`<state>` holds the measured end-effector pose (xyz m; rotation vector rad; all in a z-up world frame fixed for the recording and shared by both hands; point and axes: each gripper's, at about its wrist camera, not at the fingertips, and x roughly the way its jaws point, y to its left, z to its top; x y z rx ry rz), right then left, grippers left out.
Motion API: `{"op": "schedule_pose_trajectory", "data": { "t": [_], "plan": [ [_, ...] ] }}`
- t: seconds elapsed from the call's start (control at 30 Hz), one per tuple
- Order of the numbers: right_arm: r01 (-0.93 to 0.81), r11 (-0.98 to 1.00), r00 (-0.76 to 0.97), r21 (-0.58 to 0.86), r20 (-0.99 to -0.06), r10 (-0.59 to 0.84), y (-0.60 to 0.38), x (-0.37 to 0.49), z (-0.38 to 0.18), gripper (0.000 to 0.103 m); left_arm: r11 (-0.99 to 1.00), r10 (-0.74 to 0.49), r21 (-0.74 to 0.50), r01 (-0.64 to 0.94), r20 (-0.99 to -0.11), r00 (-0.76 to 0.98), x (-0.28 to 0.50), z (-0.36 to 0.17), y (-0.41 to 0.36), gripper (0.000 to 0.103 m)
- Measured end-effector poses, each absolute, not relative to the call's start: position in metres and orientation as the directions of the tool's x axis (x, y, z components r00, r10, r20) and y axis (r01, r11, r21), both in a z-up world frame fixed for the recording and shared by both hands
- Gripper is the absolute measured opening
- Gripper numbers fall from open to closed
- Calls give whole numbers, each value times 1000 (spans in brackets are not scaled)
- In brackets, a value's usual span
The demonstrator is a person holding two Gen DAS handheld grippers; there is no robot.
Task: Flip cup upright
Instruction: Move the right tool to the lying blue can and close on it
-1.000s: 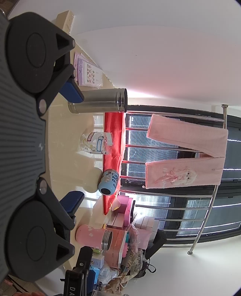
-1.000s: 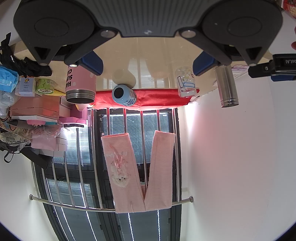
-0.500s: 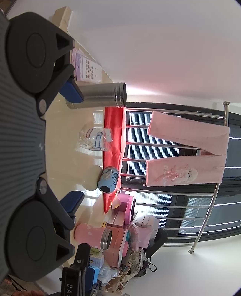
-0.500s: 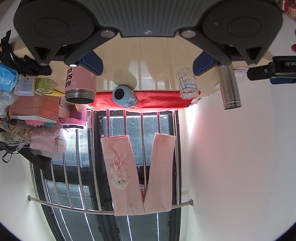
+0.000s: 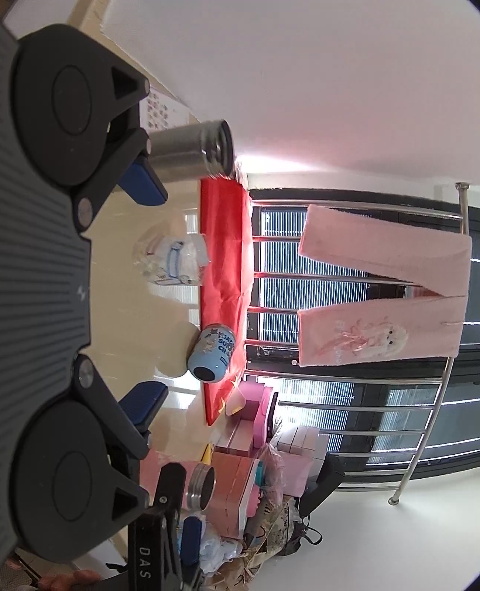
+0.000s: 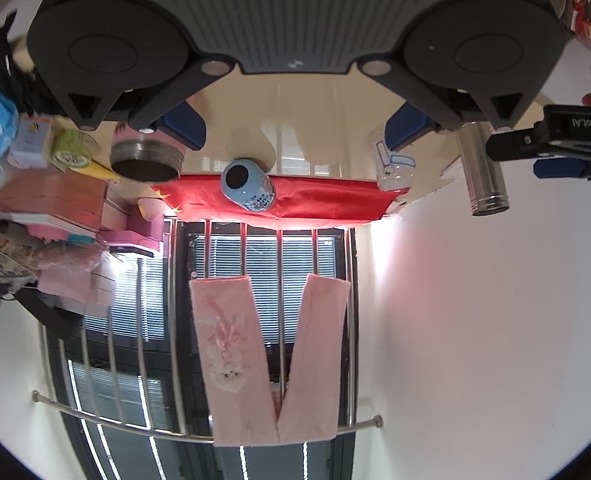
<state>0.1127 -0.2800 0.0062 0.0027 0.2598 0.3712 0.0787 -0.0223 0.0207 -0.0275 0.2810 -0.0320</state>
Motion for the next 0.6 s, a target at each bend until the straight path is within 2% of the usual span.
{"op": "schedule_pose_trajectory", "data": {
  "t": [0.2, 0.6],
  "plan": [
    [-390, 921, 874, 19, -307, 377, -276, 169, 34, 103, 999, -40, -22, 36, -287, 957, 127, 38, -26, 103],
    [-440, 896, 747, 55, -532, 399, -260, 322, 78, 103, 1000, 2, -1, -3, -294, 956, 238, 59, -37, 103]
  ]
}}
